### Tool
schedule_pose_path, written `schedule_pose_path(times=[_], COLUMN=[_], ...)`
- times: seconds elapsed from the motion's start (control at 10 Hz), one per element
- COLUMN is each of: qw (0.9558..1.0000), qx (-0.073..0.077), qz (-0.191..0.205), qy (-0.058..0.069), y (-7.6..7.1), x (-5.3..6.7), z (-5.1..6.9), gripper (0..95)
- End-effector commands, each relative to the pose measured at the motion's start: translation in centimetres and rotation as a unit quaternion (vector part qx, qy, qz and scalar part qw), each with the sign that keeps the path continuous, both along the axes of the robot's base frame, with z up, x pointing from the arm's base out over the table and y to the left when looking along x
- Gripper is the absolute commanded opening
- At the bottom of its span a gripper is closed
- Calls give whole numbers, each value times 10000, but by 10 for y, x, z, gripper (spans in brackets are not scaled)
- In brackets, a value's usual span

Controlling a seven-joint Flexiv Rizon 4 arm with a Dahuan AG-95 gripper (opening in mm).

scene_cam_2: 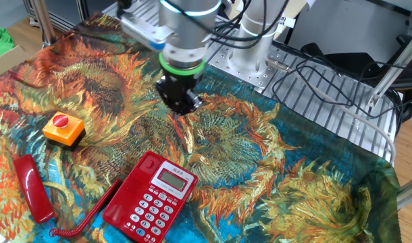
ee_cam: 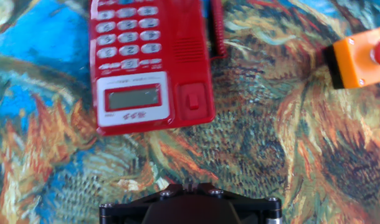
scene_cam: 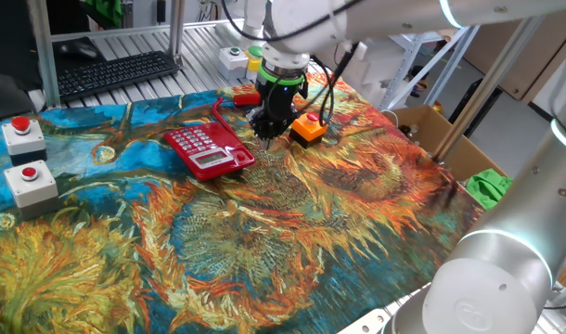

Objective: Place the handset of the telephone on the corresponding phone cradle

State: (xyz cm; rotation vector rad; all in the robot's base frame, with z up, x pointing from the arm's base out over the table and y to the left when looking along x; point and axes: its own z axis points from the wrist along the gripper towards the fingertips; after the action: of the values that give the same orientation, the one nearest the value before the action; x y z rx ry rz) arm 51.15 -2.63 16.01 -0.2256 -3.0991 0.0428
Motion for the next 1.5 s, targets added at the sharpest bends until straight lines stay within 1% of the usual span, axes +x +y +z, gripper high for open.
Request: schedule_pose_path(times=[0.1, 0.2, 0.3, 0.4, 0.5, 0.6, 0.7, 0.8, 1.1, 1.2, 1.3, 1.4, 1.5], qw=[9994, 9991, 9983, 9927, 9914, 9892, 9890, 9872, 9768, 9740, 9702, 9662, 9603], qx=[138, 181, 294, 335, 317, 242, 237, 231, 207, 188, 159, 146, 129], qz=[-302, -368, -498, -1138, -1238, -1369, -1386, -1518, -2096, -2224, -2387, -2545, -2759], qy=[85, 70, 82, 213, 293, 458, 449, 443, 393, 396, 394, 394, 386], y=[-18, -26, -33, -37, -38, -41, -43, -47, -60, -64, -70, -74, -79], x=[13, 21, 29, 37, 39, 47, 52, 59, 82, 88, 96, 102, 109], z=[-4, -4, -4, -5, -6, -8, -9, -10, -8, -9, -10, -11, -14], gripper=[0, 0, 0, 0, 0, 0, 0, 0, 0, 0, 0, 0, 0])
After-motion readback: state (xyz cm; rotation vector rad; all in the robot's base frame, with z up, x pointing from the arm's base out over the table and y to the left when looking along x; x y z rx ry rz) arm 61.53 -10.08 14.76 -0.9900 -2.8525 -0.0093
